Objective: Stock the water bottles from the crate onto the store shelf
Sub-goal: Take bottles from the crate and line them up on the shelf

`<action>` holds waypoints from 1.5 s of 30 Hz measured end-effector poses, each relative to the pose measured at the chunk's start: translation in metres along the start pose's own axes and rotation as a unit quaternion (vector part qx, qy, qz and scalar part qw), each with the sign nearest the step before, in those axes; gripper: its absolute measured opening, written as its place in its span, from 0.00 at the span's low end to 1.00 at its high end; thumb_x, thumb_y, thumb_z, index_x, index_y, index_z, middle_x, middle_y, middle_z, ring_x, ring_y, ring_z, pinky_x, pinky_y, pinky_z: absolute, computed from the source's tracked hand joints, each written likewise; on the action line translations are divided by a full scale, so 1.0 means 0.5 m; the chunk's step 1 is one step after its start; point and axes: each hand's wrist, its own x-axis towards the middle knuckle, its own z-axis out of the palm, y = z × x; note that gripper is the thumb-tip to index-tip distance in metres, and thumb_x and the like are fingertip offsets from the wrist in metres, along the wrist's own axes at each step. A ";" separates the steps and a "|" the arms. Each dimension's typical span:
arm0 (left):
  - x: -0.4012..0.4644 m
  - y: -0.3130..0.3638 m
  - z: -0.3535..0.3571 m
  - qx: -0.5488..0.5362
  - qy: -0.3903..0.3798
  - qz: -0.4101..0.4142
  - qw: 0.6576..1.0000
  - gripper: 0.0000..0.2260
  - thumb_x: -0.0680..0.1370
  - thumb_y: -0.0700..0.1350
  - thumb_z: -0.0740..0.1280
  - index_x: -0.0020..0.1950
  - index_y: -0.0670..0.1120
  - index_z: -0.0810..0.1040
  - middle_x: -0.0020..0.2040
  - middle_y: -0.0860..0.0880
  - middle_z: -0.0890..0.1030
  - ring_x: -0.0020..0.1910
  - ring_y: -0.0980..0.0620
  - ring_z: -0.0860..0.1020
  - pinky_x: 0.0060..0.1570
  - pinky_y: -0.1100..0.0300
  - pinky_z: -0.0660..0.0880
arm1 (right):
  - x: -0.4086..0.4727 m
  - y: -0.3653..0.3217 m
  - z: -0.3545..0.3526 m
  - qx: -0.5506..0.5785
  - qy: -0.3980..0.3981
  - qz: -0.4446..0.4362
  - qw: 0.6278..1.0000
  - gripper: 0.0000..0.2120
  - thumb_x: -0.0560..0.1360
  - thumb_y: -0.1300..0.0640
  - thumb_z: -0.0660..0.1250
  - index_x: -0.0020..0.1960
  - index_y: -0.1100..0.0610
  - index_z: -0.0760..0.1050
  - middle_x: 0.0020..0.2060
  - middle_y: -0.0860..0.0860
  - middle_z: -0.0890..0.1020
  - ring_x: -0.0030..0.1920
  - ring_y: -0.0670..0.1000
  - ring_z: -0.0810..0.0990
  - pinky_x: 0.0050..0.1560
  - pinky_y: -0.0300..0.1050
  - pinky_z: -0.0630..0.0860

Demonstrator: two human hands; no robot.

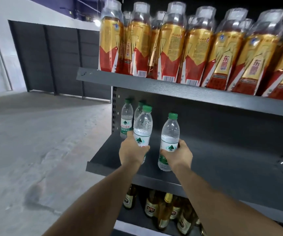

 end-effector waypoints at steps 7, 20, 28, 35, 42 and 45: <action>0.073 -0.034 0.047 -0.015 -0.009 0.024 1.000 0.25 0.66 0.49 0.78 0.59 0.52 0.71 0.49 0.53 0.83 0.47 0.49 0.81 0.43 0.58 0.75 | 0.053 0.001 0.061 -0.009 0.022 -0.016 1.000 0.22 0.62 0.54 0.79 0.49 0.45 0.71 0.37 0.39 0.77 0.42 0.46 0.77 0.45 0.37 0.71; 0.126 -0.020 0.148 -0.036 0.013 0.052 0.998 0.27 0.65 0.49 0.79 0.60 0.46 0.73 0.57 0.47 0.70 0.46 0.46 0.76 0.45 0.58 0.69 | 0.125 0.044 0.077 0.014 0.059 -0.032 0.998 0.25 0.63 0.55 0.78 0.58 0.49 0.76 0.50 0.48 0.83 0.52 0.51 0.82 0.55 0.47 0.78; 0.179 -0.030 0.210 -0.044 0.012 0.075 0.996 0.28 0.65 0.48 0.80 0.60 0.45 0.74 0.57 0.48 0.71 0.52 0.45 0.78 0.56 0.50 0.76 | 0.191 0.054 0.109 0.032 0.057 -0.025 0.998 0.25 0.62 0.55 0.79 0.57 0.49 0.76 0.47 0.46 0.83 0.48 0.49 0.81 0.49 0.43 0.78; 0.215 -0.052 0.254 -0.049 0.015 0.077 0.996 0.29 0.65 0.46 0.80 0.63 0.44 0.74 0.58 0.46 0.71 0.55 0.43 0.77 0.56 0.48 0.76 | 0.241 0.072 0.134 0.009 0.054 -0.028 0.998 0.20 0.63 0.56 0.78 0.51 0.51 0.75 0.48 0.49 0.82 0.48 0.51 0.81 0.50 0.45 0.78; 0.223 -0.061 0.303 -0.042 0.022 0.078 0.996 0.30 0.67 0.46 0.80 0.66 0.43 0.72 0.62 0.45 0.72 0.61 0.44 0.74 0.60 0.49 0.74 | 0.267 0.090 0.158 0.018 0.055 -0.026 0.998 0.20 0.62 0.54 0.79 0.49 0.50 0.74 0.48 0.48 0.81 0.48 0.50 0.80 0.49 0.44 0.77; 0.227 -0.056 0.312 -0.043 0.035 0.062 0.997 0.32 0.68 0.46 0.79 0.68 0.44 0.70 0.63 0.46 0.72 0.62 0.44 0.74 0.60 0.50 0.75 | 0.277 0.092 0.166 0.021 0.055 -0.026 0.998 0.21 0.62 0.54 0.79 0.51 0.51 0.75 0.48 0.48 0.81 0.48 0.50 0.80 0.51 0.46 0.79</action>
